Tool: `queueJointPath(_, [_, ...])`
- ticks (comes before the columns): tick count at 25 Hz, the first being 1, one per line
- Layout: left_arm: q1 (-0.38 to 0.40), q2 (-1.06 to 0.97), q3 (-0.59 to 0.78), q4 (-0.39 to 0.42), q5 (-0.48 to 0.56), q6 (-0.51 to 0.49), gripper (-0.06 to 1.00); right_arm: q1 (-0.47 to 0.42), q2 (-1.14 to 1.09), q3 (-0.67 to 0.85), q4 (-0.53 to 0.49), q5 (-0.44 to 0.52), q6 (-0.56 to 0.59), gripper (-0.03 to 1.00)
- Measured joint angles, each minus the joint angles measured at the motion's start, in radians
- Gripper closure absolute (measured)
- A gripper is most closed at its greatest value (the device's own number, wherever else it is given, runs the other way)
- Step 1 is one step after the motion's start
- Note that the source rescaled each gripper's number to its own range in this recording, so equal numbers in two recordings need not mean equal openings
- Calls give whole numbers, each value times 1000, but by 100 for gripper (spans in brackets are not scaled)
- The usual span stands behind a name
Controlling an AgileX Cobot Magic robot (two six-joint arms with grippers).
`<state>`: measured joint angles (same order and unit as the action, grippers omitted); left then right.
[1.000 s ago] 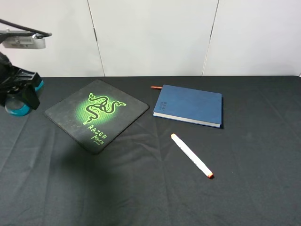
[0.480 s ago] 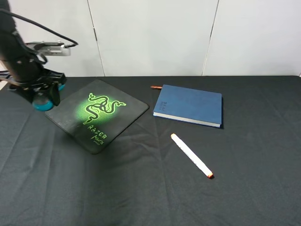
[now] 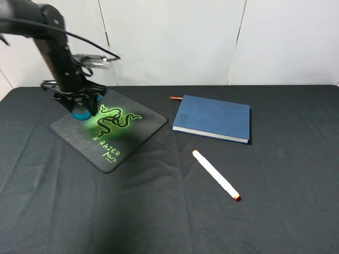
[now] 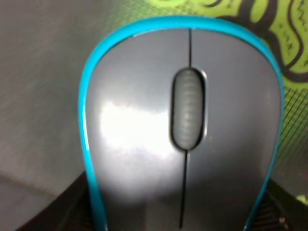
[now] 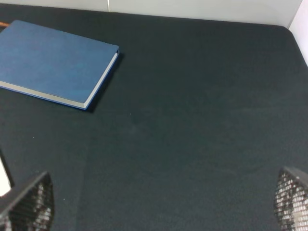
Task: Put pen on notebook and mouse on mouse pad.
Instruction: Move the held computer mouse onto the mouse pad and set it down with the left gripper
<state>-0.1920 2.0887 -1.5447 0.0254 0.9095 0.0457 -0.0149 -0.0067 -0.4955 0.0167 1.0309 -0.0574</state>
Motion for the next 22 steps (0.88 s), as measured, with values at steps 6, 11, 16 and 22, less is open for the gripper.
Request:
queueJointPath(6, [-38, 91, -28, 0, -23, 16, 94, 0, 0, 0, 0, 0, 0, -3])
queueJointPath(11, [-41, 109, -28, 0, -45, 31, 94, 0, 0, 0, 0, 0, 0, -3])
queueJointPath(16, [-41, 109, -29, 0, -52, 32, 94, 0, 0, 0, 0, 0, 0, -3])
queueJointPath(22, [-41, 109, -29, 0, -62, -1, 44, 0, 0, 0, 0, 0, 0, -3])
